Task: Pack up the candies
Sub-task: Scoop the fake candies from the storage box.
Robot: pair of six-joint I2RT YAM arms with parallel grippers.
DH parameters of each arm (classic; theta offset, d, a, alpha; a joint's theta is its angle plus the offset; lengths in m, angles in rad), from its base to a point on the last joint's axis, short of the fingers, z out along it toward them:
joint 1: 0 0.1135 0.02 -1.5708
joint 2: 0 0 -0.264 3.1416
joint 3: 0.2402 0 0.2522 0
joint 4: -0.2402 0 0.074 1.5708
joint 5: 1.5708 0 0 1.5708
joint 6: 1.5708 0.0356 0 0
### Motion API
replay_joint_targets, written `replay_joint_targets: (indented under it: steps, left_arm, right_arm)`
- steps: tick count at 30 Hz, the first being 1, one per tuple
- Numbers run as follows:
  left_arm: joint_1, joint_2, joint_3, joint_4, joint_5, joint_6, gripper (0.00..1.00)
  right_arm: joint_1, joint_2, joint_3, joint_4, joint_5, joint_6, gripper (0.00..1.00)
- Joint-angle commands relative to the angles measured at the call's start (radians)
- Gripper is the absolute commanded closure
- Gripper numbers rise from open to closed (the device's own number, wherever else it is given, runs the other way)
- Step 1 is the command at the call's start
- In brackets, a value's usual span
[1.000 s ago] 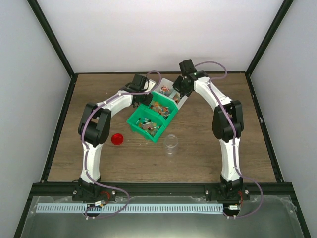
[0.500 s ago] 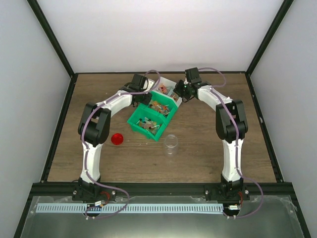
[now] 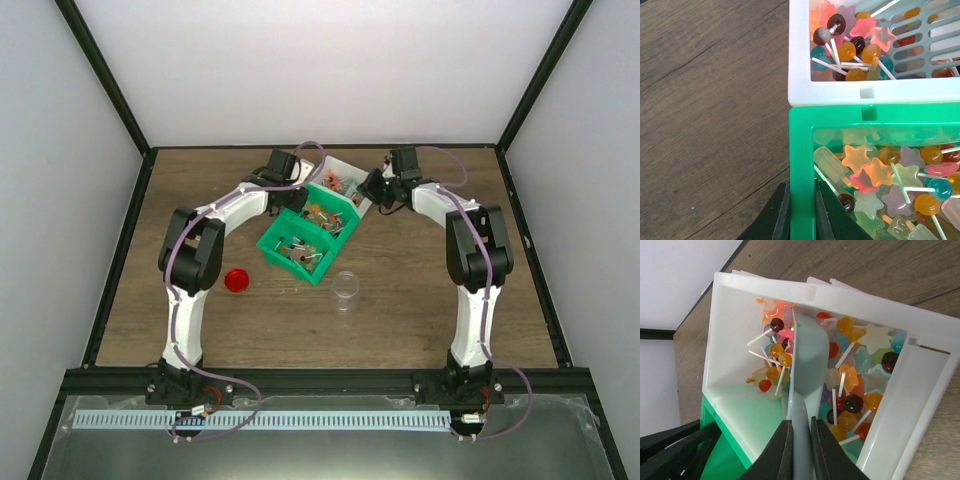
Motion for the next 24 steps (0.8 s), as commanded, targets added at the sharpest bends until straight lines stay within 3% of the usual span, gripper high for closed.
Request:
replay_joint_targets:
  steps: [1, 24]
  left_arm:
    - [-0.025, 0.068, -0.007, -0.045, 0.019, 0.025, 0.96]
    - [-0.025, 0.073, -0.018, -0.033, -0.005, 0.027, 0.96]
  right_arm:
    - [-0.007, -0.026, -0.046, -0.094, -0.068, -0.045, 0.99]
    - [-0.084, -0.166, -0.215, 0.093, -0.21, -0.029, 0.99]
